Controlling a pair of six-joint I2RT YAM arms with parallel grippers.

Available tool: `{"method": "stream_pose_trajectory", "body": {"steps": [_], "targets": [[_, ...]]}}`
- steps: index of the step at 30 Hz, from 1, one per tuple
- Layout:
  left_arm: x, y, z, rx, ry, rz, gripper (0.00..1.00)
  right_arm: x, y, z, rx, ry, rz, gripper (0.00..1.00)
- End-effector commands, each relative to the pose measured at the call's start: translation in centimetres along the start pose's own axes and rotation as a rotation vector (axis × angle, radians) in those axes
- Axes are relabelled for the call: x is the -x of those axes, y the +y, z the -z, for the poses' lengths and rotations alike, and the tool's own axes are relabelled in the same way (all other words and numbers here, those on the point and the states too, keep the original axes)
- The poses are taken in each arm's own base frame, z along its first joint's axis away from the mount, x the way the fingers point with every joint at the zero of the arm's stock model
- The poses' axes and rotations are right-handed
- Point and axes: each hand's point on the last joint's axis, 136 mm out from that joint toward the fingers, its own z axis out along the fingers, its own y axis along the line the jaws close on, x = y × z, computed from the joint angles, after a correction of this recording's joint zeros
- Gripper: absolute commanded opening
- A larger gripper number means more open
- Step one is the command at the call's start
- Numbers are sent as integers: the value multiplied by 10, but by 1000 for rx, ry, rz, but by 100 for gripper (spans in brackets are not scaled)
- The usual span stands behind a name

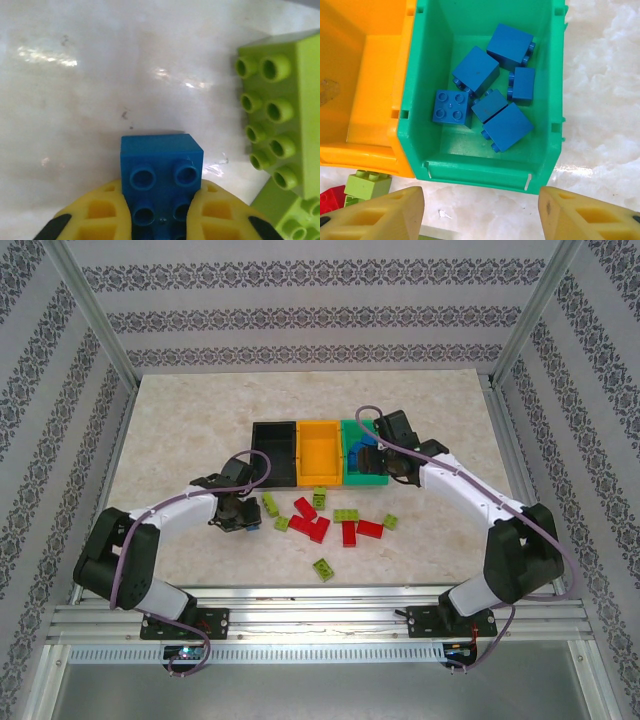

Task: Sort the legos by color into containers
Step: Pick up the lego from the middle-left of the table, then place the lego in the container.

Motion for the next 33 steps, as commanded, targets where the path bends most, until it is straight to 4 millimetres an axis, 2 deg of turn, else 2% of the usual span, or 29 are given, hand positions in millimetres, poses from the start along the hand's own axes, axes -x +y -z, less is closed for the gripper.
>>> {"method": "stream_pose_trajectory", "body": {"steps": [1,3,6,10,16,21,27,28,30,33], "targets": [[13,-20,25,-74,-60,-29,9,-2,0,5,-8,-21,0,62],[21,-32,38,-106,-90,-43,9,-3,-2,5,-9,-23,-3,63],[41,-62,60,-168,-148,-81,9,-5,-5,5,-8,-24,-14,62],[75,-122,83,-272,-212,-155,9,-15,-15,-1,-4,-8,-58,62],[123,-217,86,-358,-238,-288,10,-39,-29,4,-24,4,-106,62],[143,-281,68,-391,-200,-380,14,-62,-44,16,-32,12,-149,62],[153,-320,30,-427,-141,-384,19,-94,-47,20,-20,68,-183,62],[154,-324,25,-428,-136,-386,23,-98,-47,20,-19,74,-188,62],[156,-328,16,-412,-128,-389,40,-109,-49,18,-24,93,-196,62],[156,-326,9,-386,-104,-401,45,-123,-53,16,-37,127,-205,62]]}}
